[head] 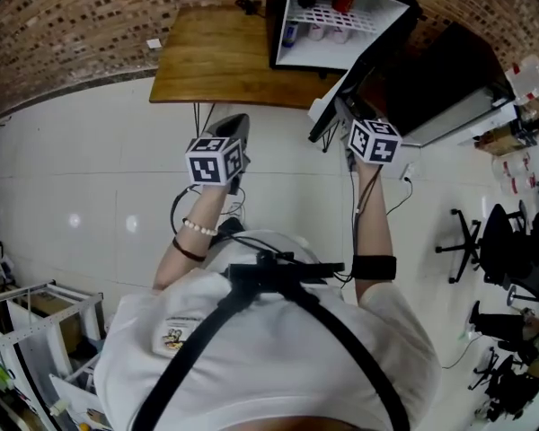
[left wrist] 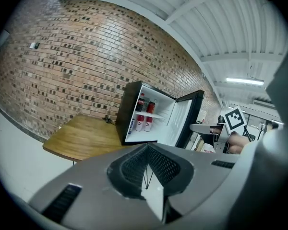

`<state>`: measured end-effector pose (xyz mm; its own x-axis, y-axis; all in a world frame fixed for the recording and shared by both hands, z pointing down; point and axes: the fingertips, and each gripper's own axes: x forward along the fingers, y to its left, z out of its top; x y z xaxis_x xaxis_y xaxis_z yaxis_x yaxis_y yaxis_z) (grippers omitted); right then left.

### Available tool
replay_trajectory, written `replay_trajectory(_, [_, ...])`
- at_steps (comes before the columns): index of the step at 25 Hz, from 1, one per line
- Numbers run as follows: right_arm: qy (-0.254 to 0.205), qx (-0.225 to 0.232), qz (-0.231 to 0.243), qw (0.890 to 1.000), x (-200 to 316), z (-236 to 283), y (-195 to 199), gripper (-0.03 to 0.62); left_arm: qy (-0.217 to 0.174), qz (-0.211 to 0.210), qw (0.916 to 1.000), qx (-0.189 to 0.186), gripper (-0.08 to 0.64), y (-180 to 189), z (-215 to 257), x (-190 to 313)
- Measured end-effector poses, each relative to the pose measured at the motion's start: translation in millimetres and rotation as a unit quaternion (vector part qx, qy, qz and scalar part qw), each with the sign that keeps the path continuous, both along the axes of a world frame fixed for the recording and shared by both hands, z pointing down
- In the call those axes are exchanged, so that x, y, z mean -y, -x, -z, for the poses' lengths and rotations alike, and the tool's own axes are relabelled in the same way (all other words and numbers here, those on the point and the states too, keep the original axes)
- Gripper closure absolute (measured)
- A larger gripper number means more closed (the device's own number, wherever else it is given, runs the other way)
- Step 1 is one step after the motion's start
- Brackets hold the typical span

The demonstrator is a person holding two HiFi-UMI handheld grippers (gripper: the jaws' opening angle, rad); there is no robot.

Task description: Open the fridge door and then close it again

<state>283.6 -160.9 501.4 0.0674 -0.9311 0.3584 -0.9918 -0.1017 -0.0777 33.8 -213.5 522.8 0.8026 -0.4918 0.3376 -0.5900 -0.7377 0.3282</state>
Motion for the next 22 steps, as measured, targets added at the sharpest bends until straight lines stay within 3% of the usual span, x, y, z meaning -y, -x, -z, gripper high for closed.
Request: replay_trajectory(22, [0.036, -0.016, -0.089, 0.995, 155, -5, 36, 0.371, -0.007, -0.021, 0.9997, 0.003, 0.558, 29, -7, 120])
